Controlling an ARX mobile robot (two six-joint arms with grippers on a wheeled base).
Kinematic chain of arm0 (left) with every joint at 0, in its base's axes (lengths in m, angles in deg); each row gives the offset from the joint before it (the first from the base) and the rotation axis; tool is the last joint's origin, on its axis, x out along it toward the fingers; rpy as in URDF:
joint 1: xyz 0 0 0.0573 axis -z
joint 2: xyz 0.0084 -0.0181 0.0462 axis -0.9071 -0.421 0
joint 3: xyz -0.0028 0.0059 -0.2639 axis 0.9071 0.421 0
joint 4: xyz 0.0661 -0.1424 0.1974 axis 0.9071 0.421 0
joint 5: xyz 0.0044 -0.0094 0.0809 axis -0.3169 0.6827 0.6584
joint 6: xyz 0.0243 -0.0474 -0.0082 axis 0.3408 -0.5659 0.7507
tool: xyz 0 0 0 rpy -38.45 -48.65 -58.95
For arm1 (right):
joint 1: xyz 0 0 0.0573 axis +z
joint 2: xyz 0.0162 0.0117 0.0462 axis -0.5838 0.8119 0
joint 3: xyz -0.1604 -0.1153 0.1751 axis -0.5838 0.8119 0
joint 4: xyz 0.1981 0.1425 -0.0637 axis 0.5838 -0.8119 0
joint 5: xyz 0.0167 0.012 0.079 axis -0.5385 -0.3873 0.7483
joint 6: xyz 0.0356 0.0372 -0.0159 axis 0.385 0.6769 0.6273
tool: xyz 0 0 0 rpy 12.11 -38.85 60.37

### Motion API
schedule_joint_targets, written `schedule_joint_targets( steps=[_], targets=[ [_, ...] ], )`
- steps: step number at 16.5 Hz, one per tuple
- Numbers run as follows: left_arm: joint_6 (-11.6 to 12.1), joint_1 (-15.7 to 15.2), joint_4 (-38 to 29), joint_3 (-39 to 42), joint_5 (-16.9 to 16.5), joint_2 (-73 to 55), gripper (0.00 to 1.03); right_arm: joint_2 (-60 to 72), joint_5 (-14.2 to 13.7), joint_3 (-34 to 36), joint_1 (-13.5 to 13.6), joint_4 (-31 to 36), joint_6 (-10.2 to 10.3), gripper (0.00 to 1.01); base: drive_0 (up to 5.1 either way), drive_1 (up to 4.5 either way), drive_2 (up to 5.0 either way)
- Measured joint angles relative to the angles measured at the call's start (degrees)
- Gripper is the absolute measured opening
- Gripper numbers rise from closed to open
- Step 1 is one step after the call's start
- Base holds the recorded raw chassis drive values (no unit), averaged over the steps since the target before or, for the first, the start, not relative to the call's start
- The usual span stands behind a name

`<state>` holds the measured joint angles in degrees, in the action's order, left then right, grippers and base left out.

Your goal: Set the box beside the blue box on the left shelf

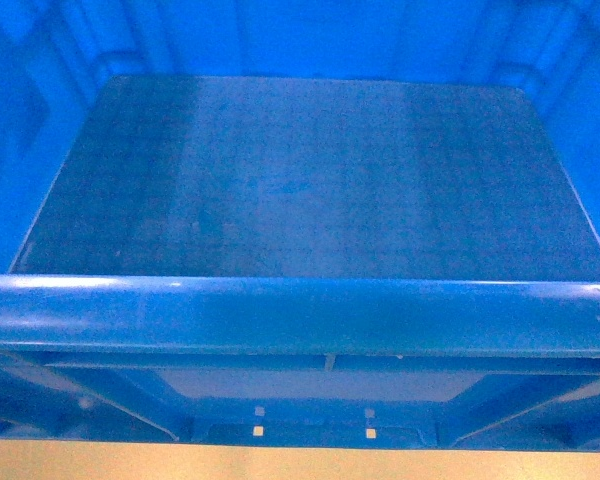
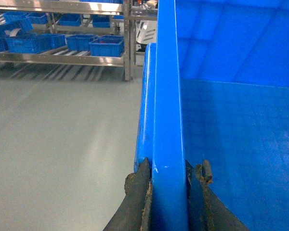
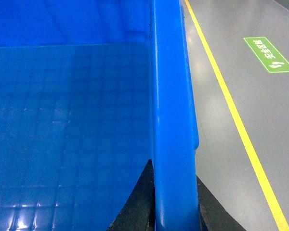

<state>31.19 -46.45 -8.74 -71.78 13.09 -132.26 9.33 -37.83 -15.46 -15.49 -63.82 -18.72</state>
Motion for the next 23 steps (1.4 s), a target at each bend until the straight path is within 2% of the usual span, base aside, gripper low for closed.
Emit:
schedule_joint_targets(
  steps=[23],
  targets=[
    [-0.1,0.0,0.1,0.0,0.0,-0.1,0.09,0.1,0.0,0.0,0.0,0.0,0.0,0.09,0.0,4.23,-4.1]
  ],
)
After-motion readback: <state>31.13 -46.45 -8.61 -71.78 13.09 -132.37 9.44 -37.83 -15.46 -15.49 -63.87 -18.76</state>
